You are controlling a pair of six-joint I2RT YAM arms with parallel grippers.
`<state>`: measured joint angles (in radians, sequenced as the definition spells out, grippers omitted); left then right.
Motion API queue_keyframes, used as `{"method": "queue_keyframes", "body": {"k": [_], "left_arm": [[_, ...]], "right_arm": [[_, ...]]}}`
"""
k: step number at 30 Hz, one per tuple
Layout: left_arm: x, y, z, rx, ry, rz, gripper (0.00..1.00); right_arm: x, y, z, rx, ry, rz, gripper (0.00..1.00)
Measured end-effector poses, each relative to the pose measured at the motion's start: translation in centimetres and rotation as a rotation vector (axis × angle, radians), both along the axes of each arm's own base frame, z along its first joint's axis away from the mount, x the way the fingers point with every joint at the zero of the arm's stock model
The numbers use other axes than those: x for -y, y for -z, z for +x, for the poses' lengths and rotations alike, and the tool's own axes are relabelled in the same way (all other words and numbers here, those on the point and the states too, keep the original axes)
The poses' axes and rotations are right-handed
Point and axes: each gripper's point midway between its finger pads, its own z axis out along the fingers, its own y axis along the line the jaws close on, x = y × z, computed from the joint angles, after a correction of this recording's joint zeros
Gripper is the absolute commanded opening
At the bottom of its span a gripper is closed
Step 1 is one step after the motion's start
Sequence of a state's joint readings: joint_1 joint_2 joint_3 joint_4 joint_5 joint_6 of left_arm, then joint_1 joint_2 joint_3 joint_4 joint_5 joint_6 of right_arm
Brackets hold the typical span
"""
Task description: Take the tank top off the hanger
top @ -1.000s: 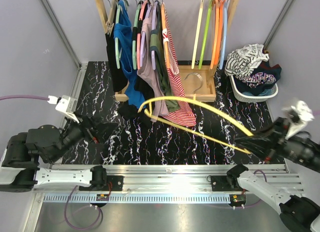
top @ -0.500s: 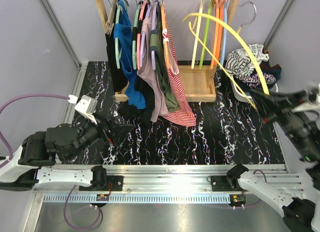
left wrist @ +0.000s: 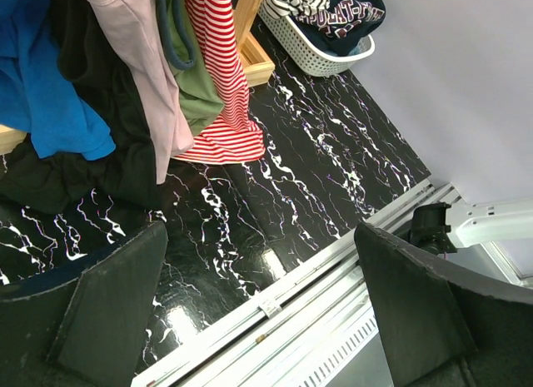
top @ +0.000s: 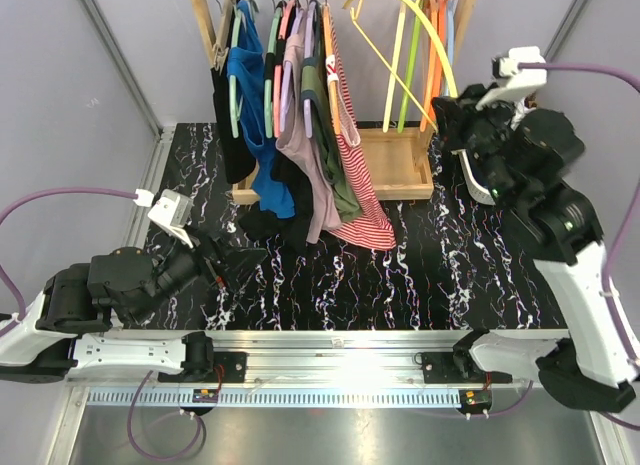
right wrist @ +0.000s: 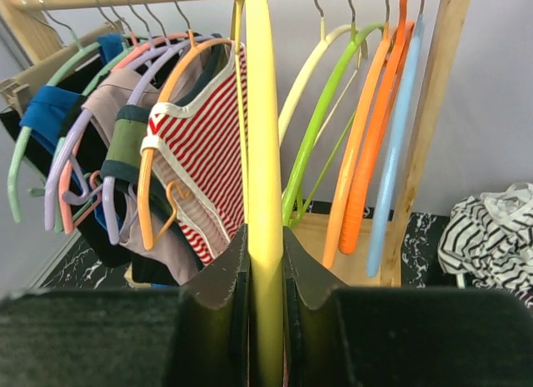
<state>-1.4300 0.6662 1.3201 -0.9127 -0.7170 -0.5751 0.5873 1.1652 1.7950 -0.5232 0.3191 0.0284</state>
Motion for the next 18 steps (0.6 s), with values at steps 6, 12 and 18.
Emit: {"method": "queue_keyframes", "body": {"k": [6, 12, 18], "left_arm": [[-0.4, -0.2, -0.1, 0.003, 0.0, -0.022, 0.99], [-0.5, -0.4, -0.1, 0.009, 0.0, -0.043, 0.99], [-0.3, -0.8, 0.0, 0.022, 0.003, -0.053, 0.99]], "right_arm": [[-1.4, 2.5, 4.1, -0.09, 0.077, 0.005, 0.0], [-2.1, 2.8, 6.2, -0.11, 0.12, 0.003, 0.0], [-2.4, 2.5, 8.7, -0.106, 0.185, -0.041, 0.0]]}}
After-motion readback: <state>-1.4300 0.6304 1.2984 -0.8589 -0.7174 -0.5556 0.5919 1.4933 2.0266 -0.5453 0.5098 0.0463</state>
